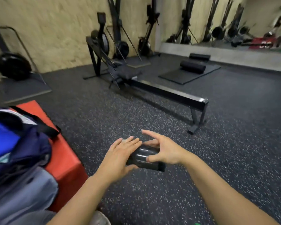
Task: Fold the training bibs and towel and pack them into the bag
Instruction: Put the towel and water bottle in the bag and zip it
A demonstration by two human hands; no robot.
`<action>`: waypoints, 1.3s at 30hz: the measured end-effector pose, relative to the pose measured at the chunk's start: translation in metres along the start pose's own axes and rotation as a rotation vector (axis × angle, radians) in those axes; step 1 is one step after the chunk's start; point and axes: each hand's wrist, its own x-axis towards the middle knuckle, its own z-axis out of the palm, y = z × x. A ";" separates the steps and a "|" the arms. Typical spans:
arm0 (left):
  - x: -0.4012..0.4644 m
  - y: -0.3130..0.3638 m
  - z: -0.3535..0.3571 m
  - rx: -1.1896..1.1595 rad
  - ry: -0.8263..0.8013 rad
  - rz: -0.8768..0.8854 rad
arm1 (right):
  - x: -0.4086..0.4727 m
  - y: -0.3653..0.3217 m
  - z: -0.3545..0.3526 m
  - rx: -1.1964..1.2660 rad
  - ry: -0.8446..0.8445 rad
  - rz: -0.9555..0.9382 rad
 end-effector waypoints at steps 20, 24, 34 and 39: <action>-0.140 -0.002 -0.149 -0.756 0.687 -0.623 | -0.017 -0.183 0.165 0.408 0.156 -0.333; -0.164 -0.014 -0.157 -0.756 0.655 -0.638 | -0.010 -0.198 0.184 0.443 0.128 -0.318; -0.220 -0.111 -0.131 -0.178 0.425 -0.787 | 0.017 -0.153 0.228 0.345 0.049 -0.107; -0.228 -0.166 -0.114 0.131 0.267 -0.652 | 0.030 -0.129 0.241 0.226 0.016 0.016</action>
